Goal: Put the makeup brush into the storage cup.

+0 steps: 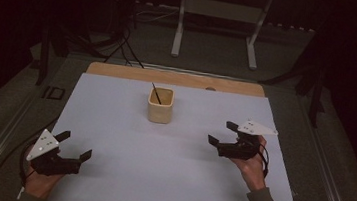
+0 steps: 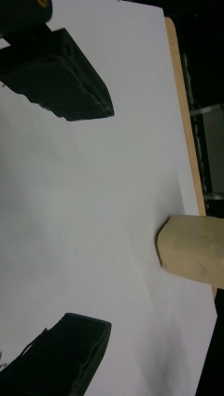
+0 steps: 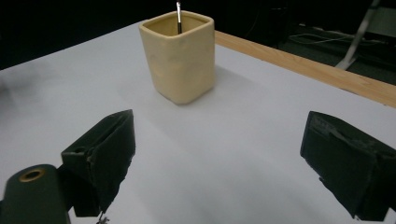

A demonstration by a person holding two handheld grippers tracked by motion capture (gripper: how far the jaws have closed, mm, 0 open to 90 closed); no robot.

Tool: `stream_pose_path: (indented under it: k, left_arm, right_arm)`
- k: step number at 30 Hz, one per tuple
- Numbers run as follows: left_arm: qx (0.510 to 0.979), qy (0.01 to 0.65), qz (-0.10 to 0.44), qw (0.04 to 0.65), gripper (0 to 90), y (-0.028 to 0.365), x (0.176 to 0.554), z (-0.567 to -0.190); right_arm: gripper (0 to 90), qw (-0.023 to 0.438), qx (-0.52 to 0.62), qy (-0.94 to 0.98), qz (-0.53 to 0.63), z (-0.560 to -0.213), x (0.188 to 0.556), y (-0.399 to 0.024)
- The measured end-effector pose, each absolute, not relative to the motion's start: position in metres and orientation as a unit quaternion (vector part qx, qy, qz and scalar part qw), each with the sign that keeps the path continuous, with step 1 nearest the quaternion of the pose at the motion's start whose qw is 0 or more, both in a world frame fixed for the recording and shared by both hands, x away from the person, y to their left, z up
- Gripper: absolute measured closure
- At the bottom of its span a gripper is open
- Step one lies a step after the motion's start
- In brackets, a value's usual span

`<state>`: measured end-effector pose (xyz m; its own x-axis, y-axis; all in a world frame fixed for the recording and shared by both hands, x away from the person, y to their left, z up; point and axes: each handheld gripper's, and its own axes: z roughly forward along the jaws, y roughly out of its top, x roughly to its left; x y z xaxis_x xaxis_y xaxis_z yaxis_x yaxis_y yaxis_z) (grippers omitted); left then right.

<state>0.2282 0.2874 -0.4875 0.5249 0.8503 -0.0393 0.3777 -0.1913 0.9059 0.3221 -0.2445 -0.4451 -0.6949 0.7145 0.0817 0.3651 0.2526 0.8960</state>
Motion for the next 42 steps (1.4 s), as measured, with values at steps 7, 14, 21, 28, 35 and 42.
stream_pose_path:
  k: [7,14,21,28,35,42]
  left_arm:
    - [0.729,0.420,0.248,0.480,2.0,0.288,0.228,-0.487]
    - [0.729,0.419,0.249,0.481,1.9,0.287,0.228,-0.487]
    - [0.729,0.419,0.249,0.481,1.9,0.287,0.229,-0.487]
    - [0.729,0.418,0.250,0.482,1.9,0.287,0.229,-0.486]
    - [0.729,0.416,0.250,0.482,1.9,0.287,0.230,-0.486]
    - [0.728,0.417,0.250,0.483,1.9,0.286,0.230,-0.486]
  right_arm:
    - [10.1,0.188,0.358,0.762,0.505,-0.451,0.312,-0.266]
    - [10.1,0.202,0.370,0.760,0.495,-0.458,0.304,-0.281]
    - [10.1,0.213,0.379,0.757,0.487,-0.465,0.295,-0.295]
    - [10.1,0.222,0.387,0.752,0.485,-0.471,0.286,-0.306]
    - [10.1,0.226,0.393,0.748,0.486,-0.476,0.280,-0.314]
    - [10.1,0.229,0.394,0.749,0.481,-0.481,0.275,-0.319]
